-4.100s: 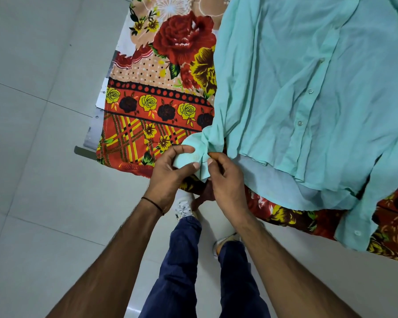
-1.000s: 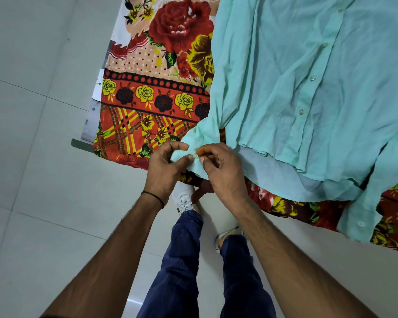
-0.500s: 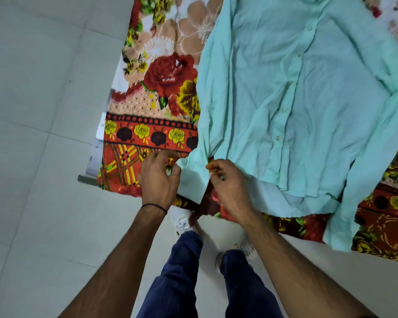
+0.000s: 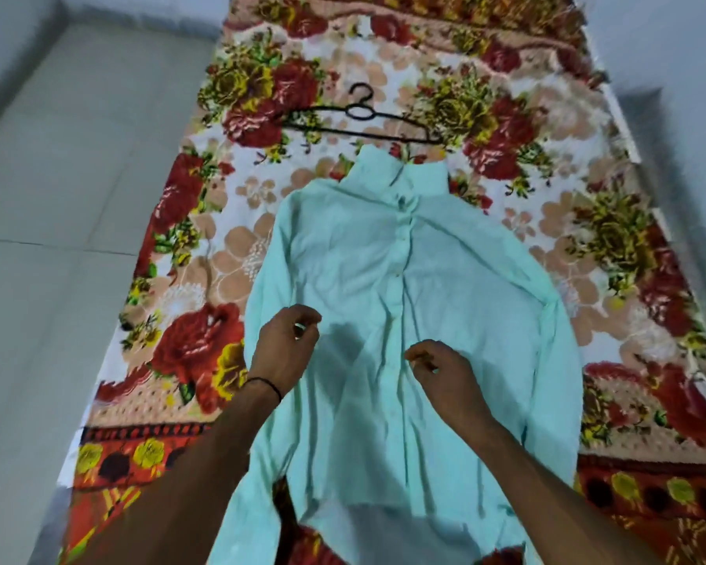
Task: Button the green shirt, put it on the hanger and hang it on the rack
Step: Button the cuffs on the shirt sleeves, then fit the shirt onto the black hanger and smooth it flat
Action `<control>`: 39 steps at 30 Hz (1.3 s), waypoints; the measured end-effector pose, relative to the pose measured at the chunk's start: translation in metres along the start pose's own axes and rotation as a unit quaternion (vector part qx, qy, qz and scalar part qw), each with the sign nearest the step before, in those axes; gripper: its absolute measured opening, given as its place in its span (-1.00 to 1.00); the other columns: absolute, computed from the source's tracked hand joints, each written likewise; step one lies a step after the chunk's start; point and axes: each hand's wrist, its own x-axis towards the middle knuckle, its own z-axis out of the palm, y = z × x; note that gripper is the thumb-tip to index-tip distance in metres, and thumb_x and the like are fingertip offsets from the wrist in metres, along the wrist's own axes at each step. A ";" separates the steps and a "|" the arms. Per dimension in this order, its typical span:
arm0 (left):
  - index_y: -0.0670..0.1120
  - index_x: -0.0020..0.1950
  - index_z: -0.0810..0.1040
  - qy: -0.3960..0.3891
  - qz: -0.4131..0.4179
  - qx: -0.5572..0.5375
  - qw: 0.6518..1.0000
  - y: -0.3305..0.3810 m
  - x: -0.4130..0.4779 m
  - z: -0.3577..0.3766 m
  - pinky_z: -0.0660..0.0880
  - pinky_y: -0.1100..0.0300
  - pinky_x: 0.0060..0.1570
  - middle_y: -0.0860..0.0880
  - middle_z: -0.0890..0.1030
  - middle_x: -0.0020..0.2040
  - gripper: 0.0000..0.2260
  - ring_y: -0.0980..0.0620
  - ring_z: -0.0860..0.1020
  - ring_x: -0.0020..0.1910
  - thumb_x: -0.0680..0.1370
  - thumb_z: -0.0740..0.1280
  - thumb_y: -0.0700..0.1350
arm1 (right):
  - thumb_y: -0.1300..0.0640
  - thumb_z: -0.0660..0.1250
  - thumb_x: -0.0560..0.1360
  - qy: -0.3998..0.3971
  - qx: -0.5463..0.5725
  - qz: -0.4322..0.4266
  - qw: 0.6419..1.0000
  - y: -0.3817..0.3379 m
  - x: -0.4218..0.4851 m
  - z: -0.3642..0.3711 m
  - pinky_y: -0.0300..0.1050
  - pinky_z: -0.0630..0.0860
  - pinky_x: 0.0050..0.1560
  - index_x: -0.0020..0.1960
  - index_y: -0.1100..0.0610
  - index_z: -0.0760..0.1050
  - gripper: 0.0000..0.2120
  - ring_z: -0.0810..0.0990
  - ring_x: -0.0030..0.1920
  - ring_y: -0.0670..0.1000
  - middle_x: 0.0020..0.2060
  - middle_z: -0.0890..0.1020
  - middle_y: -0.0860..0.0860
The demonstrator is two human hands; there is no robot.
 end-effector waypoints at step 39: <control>-0.09 0.09 0.50 0.090 -0.143 -0.258 0.951 0.037 0.343 0.094 0.46 0.23 -0.53 -0.16 0.63 -0.28 -0.84 0.00 0.67 -0.43 0.70 0.13 -0.14 | 0.08 0.25 0.61 0.006 -0.158 -0.171 0.973 -0.089 0.488 -0.034 0.10 0.48 0.17 0.41 0.17 0.38 -0.61 0.50 0.25 0.24 0.31 0.48 0.20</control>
